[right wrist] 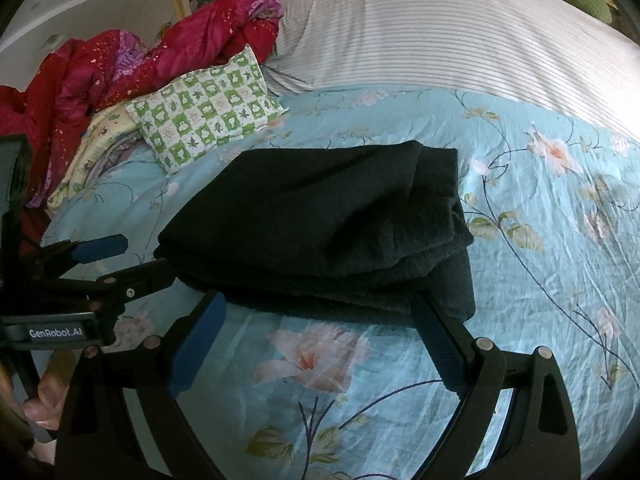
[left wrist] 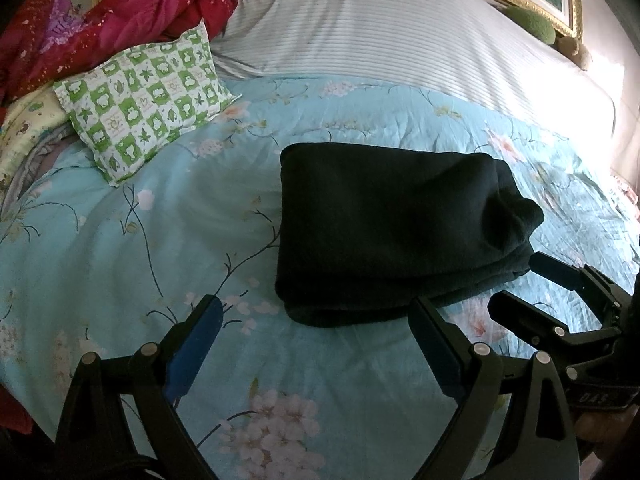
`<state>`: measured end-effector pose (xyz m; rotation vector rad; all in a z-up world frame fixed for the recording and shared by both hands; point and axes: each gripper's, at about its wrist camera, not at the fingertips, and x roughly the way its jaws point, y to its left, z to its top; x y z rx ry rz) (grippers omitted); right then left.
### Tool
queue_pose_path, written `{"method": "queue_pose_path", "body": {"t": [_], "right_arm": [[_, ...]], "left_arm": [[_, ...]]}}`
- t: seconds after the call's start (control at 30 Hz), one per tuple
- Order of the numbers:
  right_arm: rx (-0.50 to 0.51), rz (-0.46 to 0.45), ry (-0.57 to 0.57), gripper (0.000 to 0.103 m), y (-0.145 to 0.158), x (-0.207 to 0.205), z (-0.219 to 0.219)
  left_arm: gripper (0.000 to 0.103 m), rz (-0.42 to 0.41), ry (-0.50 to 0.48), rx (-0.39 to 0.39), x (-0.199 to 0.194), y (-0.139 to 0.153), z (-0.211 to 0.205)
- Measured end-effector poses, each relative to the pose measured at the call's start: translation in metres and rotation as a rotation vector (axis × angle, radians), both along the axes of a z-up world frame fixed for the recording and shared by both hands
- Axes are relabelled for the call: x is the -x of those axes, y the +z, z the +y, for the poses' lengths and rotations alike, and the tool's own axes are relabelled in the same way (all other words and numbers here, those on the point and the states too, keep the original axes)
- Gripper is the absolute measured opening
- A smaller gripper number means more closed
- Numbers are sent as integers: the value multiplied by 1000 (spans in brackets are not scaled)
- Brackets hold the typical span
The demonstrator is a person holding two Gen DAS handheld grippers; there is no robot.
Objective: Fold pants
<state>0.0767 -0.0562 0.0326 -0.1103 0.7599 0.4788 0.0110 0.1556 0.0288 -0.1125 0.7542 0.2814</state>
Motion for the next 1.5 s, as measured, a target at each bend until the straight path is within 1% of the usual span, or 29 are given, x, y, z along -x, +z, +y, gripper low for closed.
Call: {"method": "queue_pose_path", "body": {"t": [0.87,1.07,1.27,1.5], "right_arm": [[-3,-12,-2,95,7,-2,-1],[-5,-23,-7,95,13,-2,-3],[-1,-22,-24,96,15,-5,-9],[9,-19,-25,96,17,-7,-10]], "left_arm": [[95,-7,-11,-2,0,6,-2],[95,-17,-3,8,-1,10,-1],[95,-19,9,43,-5,12,6],[95,-23,8,43,-11,13,4]]}}
